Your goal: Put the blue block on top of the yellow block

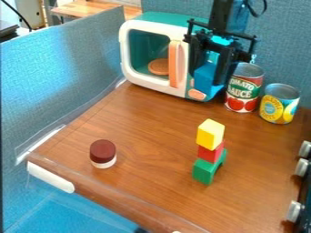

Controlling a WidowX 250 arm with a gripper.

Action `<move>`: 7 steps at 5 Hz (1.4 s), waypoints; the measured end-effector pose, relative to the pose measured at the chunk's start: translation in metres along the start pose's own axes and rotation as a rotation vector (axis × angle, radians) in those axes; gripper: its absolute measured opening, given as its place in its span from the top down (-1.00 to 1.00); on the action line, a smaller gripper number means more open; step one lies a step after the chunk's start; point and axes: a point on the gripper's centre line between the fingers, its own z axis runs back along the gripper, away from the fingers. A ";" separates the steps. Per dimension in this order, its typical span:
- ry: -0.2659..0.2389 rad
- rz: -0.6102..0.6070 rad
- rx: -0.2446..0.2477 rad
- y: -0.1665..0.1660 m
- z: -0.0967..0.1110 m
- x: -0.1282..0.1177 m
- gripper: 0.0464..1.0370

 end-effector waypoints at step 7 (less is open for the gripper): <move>0.054 -0.068 -0.069 -0.003 -0.037 0.011 -0.07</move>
